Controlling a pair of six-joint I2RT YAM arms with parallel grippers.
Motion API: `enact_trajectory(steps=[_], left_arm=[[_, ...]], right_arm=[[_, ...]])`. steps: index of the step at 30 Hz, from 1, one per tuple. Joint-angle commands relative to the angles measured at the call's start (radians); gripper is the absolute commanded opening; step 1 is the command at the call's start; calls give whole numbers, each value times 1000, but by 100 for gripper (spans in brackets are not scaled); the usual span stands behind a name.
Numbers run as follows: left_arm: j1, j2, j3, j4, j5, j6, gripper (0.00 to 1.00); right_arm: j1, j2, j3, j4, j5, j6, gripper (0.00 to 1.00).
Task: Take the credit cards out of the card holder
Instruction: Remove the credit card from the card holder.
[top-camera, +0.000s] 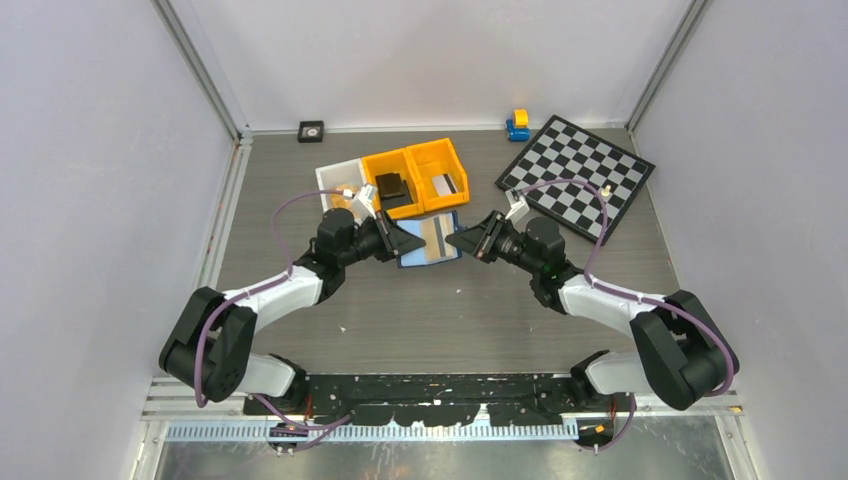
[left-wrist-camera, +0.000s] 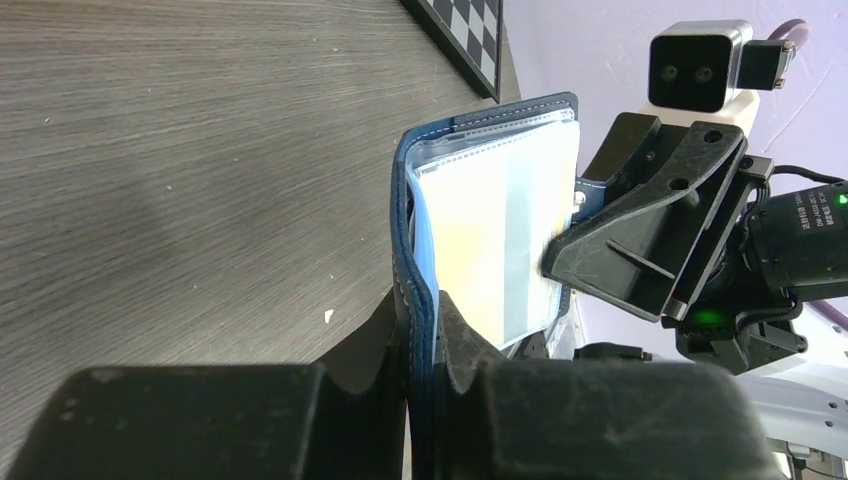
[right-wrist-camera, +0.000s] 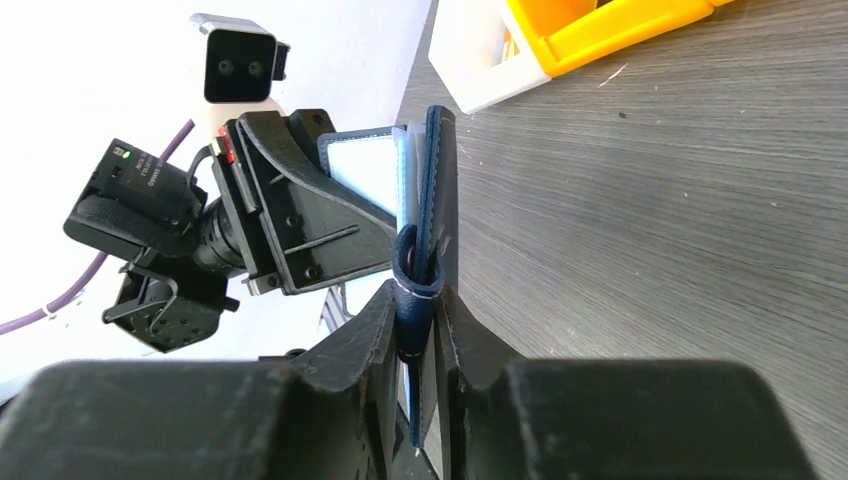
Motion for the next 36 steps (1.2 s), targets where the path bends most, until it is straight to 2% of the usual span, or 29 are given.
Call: enact_trajectory(steps=[1,8,13,18,23,32,36], left_arm=[[0,-13,31,20,14,3,6],[3,-25,31,-5,-3,8,1],[4,-21,31,-5,-1,6,0],[4,-19,31,-6,-3,6,0],[4,-11,35,-15,-3,6,0],[4,-9,37,-17,0,5,0],[4,-14,36,-19,-1,6,0]], right_arm=[[-10,-7,-6,125,-28,39,23],[-17,13,-11,170,-47,66,24],[-20,15,-8,159,-49,63,15],[-19,22,-6,182,-70,69,19],[-19,49,-6,258,-111,99,10],[-13,115,20,325,-167,146,11],[-13,106,22,308,-164,140,19]])
